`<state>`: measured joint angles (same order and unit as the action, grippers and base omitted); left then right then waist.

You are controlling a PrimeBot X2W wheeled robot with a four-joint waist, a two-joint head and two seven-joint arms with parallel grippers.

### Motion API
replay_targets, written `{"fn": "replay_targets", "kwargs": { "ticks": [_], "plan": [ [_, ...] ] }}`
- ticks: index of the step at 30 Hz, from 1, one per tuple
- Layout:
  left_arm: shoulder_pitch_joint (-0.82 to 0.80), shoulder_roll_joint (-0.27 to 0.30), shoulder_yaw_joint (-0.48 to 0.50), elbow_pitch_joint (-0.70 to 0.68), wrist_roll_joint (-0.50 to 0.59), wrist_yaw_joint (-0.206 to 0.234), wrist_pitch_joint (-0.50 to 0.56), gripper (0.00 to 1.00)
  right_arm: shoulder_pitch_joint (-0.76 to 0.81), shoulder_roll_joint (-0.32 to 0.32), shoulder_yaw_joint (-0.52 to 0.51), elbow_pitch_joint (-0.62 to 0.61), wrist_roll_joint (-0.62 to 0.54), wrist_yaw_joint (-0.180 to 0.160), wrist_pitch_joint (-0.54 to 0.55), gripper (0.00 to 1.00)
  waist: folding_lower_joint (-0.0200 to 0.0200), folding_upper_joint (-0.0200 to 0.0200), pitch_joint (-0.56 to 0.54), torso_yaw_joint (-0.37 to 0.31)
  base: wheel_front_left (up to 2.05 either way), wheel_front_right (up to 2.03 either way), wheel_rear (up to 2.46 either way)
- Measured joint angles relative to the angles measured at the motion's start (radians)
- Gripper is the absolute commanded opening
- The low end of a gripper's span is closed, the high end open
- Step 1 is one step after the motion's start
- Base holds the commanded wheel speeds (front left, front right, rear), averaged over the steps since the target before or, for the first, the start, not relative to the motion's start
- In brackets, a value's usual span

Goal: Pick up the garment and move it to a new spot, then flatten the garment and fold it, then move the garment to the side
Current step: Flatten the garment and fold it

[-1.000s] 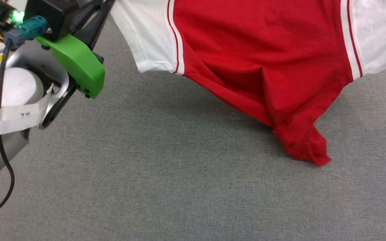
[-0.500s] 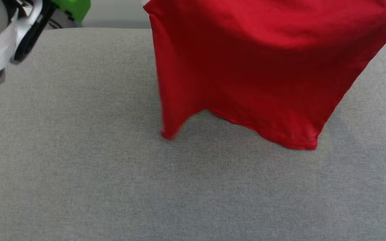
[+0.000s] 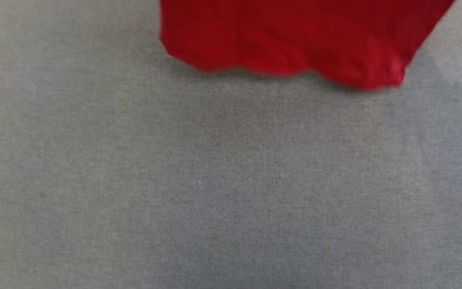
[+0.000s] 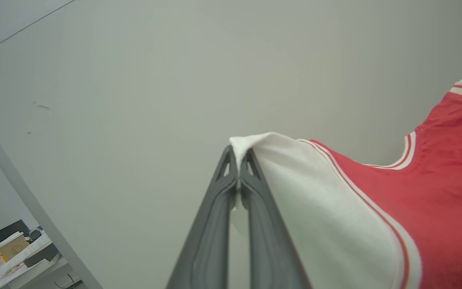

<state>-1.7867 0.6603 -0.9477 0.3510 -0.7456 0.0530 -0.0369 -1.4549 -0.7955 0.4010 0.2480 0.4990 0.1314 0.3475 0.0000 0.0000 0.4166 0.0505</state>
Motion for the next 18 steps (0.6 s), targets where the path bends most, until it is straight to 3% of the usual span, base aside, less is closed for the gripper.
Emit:
{"fn": "replay_targets", "kwargs": {
  "ticks": [11, 18],
  "plan": [
    [-0.199, -0.065, 0.04, 0.243, 0.034, -0.055, -0.104, 0.0, -0.367, 0.09, 0.107, 0.256, -0.054, 0.0, -0.128, 0.0, 0.0001, 0.0, 0.176, -0.01, 0.0, 0.0, 0.0],
    [-0.208, -0.091, 0.034, 0.337, 0.036, -0.081, -0.15, 0.0, -0.42, 0.126, 0.185, 0.37, -0.043, 0.0, -0.205, 0.0, 0.0002, 0.0, 0.245, -0.009, 0.0, 0.0, 0.0]
  ]
}}
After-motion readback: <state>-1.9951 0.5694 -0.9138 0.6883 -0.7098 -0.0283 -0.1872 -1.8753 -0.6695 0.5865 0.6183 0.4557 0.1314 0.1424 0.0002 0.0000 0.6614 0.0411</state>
